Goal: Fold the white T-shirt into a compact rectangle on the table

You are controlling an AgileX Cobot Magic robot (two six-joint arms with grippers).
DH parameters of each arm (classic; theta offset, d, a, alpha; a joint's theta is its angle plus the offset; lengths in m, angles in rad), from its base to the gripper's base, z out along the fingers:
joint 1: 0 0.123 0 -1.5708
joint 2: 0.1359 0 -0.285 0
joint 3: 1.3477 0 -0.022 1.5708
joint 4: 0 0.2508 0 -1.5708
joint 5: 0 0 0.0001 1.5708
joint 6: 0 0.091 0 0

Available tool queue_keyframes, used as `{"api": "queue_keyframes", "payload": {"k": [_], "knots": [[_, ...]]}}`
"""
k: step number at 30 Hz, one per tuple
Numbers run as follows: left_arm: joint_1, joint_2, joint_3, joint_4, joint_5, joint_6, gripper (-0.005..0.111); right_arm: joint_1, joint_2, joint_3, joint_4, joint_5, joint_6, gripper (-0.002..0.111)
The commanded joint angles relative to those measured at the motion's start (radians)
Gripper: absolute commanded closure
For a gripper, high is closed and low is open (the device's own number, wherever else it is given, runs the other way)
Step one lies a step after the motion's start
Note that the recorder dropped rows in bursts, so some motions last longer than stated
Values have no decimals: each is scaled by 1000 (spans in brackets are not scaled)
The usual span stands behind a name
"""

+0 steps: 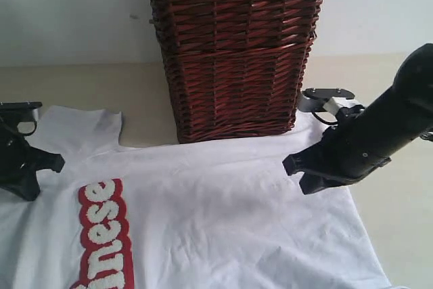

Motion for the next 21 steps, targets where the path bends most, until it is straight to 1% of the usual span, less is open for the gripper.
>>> {"api": "queue_keyframes", "payload": {"k": [1,3,4,5,6,7,8,11,13,14,16,17,18,19,21], "knots": [[-1,137,-132,145,-29,-81,107,-1,-14,5,218,-14,-239,108],[-1,194,-210,180,-11,-83,107,-1,-14,5,255,-30,-292,108],[1,245,-311,188,14,-86,107,-1,-14,5,262,-61,-312,108],[1,269,-364,189,26,-86,107,-1,-14,5,262,-73,-320,108],[1,308,-463,189,57,-86,107,-1,-14,5,262,-108,-331,108],[1,328,-519,189,76,-86,107,-1,-14,5,262,-127,-338,108],[-4,360,-615,189,113,-86,107,-1,-14,5,262,-161,-349,108],[-4,389,-754,191,185,-83,107,-1,-9,5,253,-203,-348,108],[0,379,-784,183,215,-81,107,-1,-9,5,253,-149,-346,108],[0,365,-787,173,221,-70,107,-1,-9,5,248,-93,-346,108],[0,314,-787,109,221,-43,107,-1,-9,5,235,-15,-346,108],[0,273,-785,31,238,-11,107,-1,-9,16,199,18,-346,108],[0,249,-782,-14,251,12,107,-1,-9,30,192,36,-346,108],[-5,197,-756,-106,261,66,107,-1,-9,60,193,42,-375,108],[-18,137,-709,-149,261,108,107,19,-16,96,193,31,-378,108]]}}
